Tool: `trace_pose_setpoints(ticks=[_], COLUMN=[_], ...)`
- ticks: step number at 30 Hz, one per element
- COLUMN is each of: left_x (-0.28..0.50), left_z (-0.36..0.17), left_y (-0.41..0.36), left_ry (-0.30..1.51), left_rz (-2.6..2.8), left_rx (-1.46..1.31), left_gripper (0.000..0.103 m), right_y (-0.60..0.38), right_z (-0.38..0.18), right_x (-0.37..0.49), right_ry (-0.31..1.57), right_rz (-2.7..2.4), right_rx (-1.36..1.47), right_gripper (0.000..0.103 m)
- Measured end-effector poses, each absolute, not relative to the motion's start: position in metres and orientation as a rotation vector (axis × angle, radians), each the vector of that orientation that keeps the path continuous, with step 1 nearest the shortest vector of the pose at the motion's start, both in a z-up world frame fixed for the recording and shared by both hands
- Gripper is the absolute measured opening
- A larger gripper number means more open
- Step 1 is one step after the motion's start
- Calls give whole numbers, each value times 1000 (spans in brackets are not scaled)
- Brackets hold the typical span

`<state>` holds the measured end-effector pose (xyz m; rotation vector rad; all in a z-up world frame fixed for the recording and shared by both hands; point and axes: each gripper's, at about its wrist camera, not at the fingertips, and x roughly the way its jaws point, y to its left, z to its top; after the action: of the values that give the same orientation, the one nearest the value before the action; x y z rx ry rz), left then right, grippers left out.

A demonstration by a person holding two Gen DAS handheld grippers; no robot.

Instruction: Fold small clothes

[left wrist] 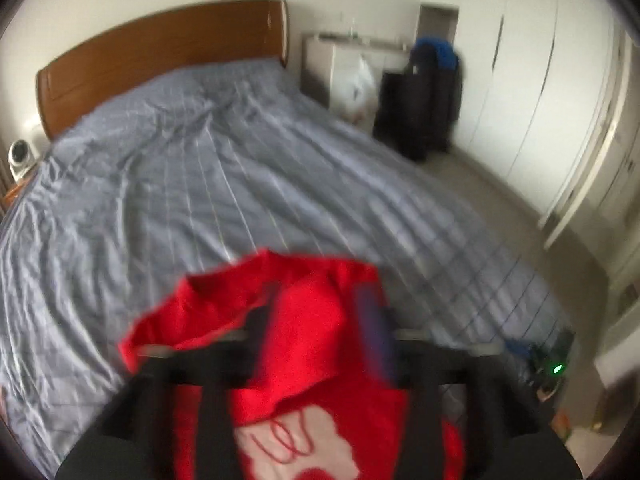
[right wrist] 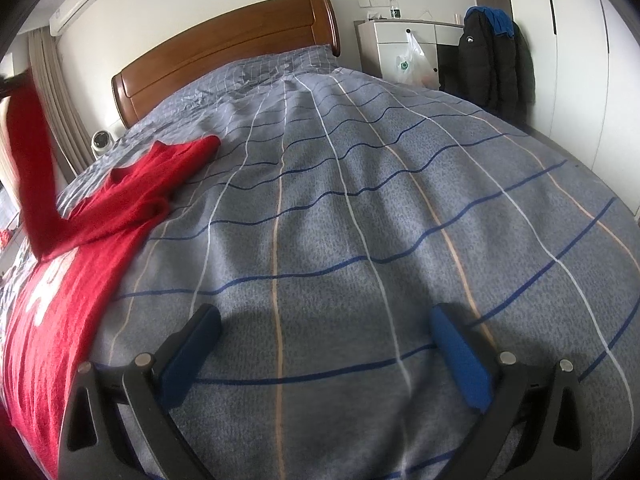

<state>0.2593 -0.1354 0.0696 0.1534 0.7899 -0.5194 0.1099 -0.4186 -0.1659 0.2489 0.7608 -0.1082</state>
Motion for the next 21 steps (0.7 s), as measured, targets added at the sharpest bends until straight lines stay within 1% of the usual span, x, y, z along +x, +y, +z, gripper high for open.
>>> trace_pose_setpoints(ticks=[1, 2, 6, 9, 11, 13, 15, 19, 21], left_x=[252, 246, 234, 233, 230, 224, 220, 231, 245], left_z=[62, 58, 38, 22, 1, -24, -47, -84, -92], left_y=[-133, -130, -77, -7, 34, 53, 55, 41, 40], left_ry=[768, 753, 750, 772, 808, 854, 881, 898, 880], left_rz=[-499, -487, -378, -272, -246, -276, -306, -270, -236], left_rx=[182, 213, 306, 314, 313, 304, 325, 378, 351], left_gripper=[82, 83, 83, 84, 84, 82, 79, 65, 65], right_y=[-419, -419, -420, -420, -421, -421, -420, -419, -419], right_z=[-166, -166, -165, -166, -166, -165, -165, -166, -166], right_x=[110, 108, 106, 106, 105, 105, 105, 107, 107], right_ry=[760, 759, 754, 754, 754, 755, 756, 759, 761], right_rz=[-107, -107, -102, -103, -105, -107, -109, -111, -112], right_rx=[250, 251, 255, 253, 250, 247, 244, 240, 238], right_gripper=[103, 103, 103, 103, 103, 103, 103, 103, 103])
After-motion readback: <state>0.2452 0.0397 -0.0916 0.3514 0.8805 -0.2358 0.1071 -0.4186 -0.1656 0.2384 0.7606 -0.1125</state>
